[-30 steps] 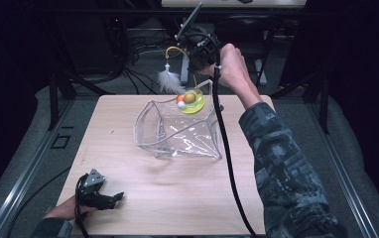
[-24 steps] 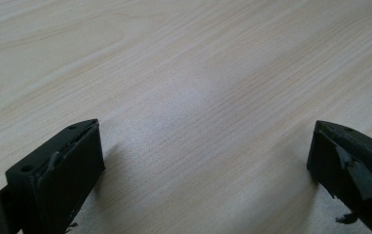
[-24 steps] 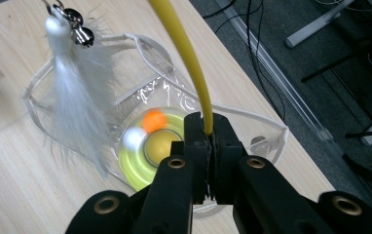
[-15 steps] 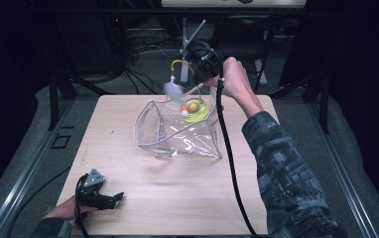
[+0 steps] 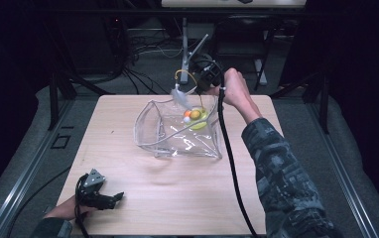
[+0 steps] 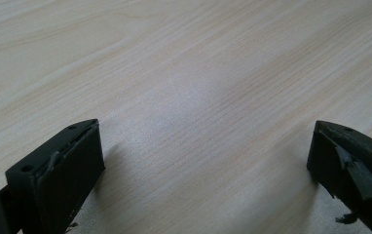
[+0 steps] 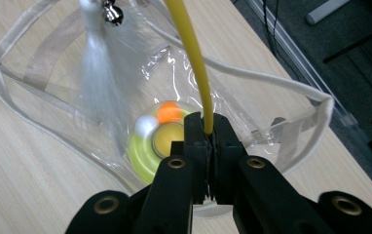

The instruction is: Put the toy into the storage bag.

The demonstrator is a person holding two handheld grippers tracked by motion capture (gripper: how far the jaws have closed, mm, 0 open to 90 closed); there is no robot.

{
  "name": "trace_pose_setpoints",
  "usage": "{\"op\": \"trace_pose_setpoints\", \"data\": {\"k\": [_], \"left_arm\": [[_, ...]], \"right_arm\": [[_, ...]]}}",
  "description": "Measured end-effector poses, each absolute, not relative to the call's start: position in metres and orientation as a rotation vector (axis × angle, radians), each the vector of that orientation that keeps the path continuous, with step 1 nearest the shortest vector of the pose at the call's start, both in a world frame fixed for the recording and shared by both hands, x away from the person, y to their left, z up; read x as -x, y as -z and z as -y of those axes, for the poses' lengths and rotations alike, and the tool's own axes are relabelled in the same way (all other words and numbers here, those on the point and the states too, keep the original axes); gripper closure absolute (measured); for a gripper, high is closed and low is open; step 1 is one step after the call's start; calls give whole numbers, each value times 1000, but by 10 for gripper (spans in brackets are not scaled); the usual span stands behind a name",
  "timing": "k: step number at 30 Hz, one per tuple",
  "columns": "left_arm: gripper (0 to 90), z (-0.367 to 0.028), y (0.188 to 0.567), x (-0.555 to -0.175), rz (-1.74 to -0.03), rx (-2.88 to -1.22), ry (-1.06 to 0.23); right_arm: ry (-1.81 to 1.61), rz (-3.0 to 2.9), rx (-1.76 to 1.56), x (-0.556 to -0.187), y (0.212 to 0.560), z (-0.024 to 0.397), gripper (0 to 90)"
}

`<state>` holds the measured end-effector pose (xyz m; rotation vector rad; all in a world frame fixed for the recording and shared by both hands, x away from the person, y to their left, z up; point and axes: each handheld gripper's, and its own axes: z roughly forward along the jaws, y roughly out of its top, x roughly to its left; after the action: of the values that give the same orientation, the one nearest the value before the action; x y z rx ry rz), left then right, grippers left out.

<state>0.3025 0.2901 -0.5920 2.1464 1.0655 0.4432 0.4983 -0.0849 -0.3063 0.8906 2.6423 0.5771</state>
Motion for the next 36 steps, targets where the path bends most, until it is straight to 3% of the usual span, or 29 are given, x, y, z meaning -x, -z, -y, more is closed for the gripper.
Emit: {"op": "trace_pose_setpoints", "data": {"k": [36], "left_arm": [[0,-290,592,-303,-1057,-2150,-440]], "right_arm": [[-439,-2749,-933,-498,357,86,879]]}}
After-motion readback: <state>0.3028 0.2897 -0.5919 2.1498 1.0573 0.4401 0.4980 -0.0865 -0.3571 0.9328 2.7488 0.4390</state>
